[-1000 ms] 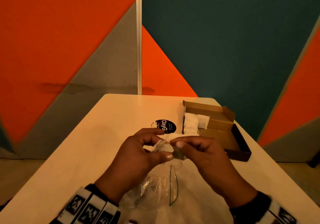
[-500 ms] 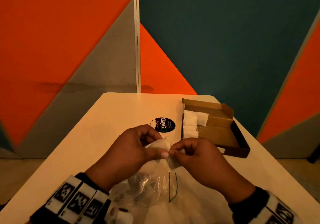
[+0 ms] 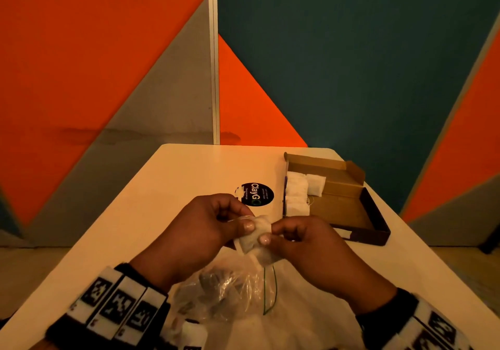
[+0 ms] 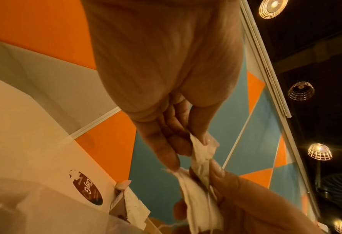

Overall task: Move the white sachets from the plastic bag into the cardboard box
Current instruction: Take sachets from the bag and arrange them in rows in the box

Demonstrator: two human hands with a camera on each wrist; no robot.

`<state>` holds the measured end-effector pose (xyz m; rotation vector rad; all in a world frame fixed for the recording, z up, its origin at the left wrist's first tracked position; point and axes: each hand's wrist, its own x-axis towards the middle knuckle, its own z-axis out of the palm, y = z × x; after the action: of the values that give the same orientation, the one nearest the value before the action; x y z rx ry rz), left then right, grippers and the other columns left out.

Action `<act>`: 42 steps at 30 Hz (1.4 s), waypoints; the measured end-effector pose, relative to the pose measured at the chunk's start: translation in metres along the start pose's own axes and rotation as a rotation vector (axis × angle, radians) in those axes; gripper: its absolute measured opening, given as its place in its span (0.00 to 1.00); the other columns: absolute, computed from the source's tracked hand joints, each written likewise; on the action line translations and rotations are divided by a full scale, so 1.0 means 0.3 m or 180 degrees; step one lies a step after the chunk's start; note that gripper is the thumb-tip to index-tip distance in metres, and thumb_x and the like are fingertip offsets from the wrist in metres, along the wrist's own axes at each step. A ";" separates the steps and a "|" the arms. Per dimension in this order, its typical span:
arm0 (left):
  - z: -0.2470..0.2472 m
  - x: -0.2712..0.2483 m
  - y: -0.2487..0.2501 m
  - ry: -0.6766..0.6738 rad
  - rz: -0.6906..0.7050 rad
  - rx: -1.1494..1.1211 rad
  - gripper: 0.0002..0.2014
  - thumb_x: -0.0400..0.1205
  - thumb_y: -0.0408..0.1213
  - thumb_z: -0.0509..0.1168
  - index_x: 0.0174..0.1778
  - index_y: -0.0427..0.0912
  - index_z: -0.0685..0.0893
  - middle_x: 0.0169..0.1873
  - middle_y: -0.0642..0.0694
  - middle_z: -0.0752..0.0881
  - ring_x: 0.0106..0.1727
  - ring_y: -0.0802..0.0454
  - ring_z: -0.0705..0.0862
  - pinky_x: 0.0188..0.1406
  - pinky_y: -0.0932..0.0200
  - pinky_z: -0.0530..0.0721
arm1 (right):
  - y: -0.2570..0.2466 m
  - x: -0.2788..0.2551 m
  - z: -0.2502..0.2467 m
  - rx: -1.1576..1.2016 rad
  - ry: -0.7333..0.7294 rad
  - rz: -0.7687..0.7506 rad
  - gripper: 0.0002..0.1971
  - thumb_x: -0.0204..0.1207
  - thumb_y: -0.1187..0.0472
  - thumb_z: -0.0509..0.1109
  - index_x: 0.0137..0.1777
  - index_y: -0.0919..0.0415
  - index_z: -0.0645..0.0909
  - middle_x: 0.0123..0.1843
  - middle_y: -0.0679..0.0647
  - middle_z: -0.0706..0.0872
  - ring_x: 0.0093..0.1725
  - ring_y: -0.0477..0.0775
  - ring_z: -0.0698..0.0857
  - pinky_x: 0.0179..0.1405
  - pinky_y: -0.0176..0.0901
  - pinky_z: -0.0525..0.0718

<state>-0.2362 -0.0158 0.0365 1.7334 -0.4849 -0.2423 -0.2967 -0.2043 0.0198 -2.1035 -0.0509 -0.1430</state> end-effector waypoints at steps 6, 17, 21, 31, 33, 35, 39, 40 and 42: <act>0.023 0.001 -0.022 0.0173 -0.0194 -0.0801 0.07 0.75 0.29 0.73 0.46 0.31 0.88 0.39 0.34 0.91 0.37 0.46 0.89 0.35 0.56 0.87 | 0.004 0.002 0.012 0.0368 0.0026 0.0089 0.06 0.72 0.50 0.76 0.43 0.49 0.92 0.42 0.46 0.92 0.45 0.45 0.90 0.57 0.51 0.88; -0.027 -0.004 0.007 -0.0130 0.0183 0.0790 0.04 0.78 0.35 0.74 0.41 0.48 0.92 0.38 0.50 0.92 0.38 0.60 0.89 0.44 0.59 0.85 | 0.020 -0.001 -0.049 0.0416 0.0033 -0.0020 0.09 0.80 0.58 0.69 0.49 0.48 0.92 0.49 0.40 0.92 0.52 0.40 0.88 0.51 0.33 0.82; -0.014 -0.001 0.056 -0.0440 0.0437 0.2056 0.08 0.74 0.43 0.78 0.43 0.58 0.85 0.38 0.57 0.89 0.41 0.62 0.87 0.45 0.55 0.87 | -0.006 -0.002 -0.033 0.0038 -0.0405 -0.0311 0.09 0.78 0.53 0.72 0.55 0.45 0.90 0.50 0.38 0.92 0.52 0.40 0.89 0.56 0.41 0.86; -0.039 0.022 0.102 -0.0814 0.0625 0.3062 0.04 0.80 0.44 0.71 0.49 0.57 0.90 0.43 0.62 0.89 0.43 0.67 0.83 0.44 0.68 0.80 | -0.007 0.000 -0.046 -0.1216 -0.0236 -0.0208 0.07 0.76 0.46 0.72 0.50 0.40 0.90 0.48 0.34 0.90 0.49 0.32 0.83 0.46 0.25 0.78; -0.063 0.021 0.094 -0.0852 0.0602 0.3104 0.06 0.82 0.44 0.69 0.51 0.57 0.90 0.45 0.64 0.88 0.43 0.69 0.82 0.41 0.75 0.76 | -0.009 -0.003 -0.062 -0.1337 -0.0239 -0.0180 0.07 0.78 0.46 0.71 0.51 0.40 0.89 0.47 0.33 0.89 0.49 0.30 0.82 0.45 0.25 0.79; -0.087 0.016 0.085 -0.0852 0.0567 0.3069 0.06 0.83 0.44 0.67 0.49 0.59 0.89 0.44 0.66 0.87 0.45 0.70 0.82 0.41 0.75 0.75 | -0.005 -0.002 -0.076 -0.1418 -0.0220 -0.0124 0.07 0.78 0.46 0.70 0.51 0.39 0.89 0.48 0.32 0.89 0.49 0.32 0.82 0.49 0.30 0.81; -0.131 0.032 0.055 -0.0714 0.0441 0.2507 0.06 0.82 0.40 0.69 0.42 0.57 0.87 0.38 0.64 0.88 0.41 0.69 0.84 0.36 0.73 0.76 | 0.020 0.021 -0.107 -0.1372 -0.0001 -0.0039 0.05 0.78 0.49 0.71 0.48 0.41 0.89 0.42 0.31 0.88 0.45 0.32 0.83 0.46 0.26 0.81; -0.139 0.038 0.049 -0.0634 0.0405 0.2130 0.06 0.82 0.37 0.70 0.42 0.54 0.87 0.38 0.61 0.89 0.38 0.67 0.85 0.35 0.73 0.77 | 0.026 0.032 -0.113 -0.1353 0.0085 -0.0029 0.05 0.78 0.49 0.71 0.47 0.42 0.89 0.41 0.32 0.87 0.44 0.32 0.83 0.44 0.24 0.80; -0.141 0.040 0.042 -0.0510 0.0383 0.1343 0.06 0.80 0.31 0.71 0.43 0.48 0.88 0.36 0.53 0.91 0.34 0.64 0.86 0.34 0.72 0.80 | 0.035 0.051 -0.123 -0.1270 0.0219 0.0007 0.05 0.78 0.51 0.72 0.48 0.44 0.90 0.42 0.34 0.88 0.45 0.35 0.84 0.45 0.27 0.81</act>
<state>-0.2103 0.0144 0.0592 2.0942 -0.7992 -0.2031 -0.2835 -0.2418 0.0315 -2.4944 0.0237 -0.2399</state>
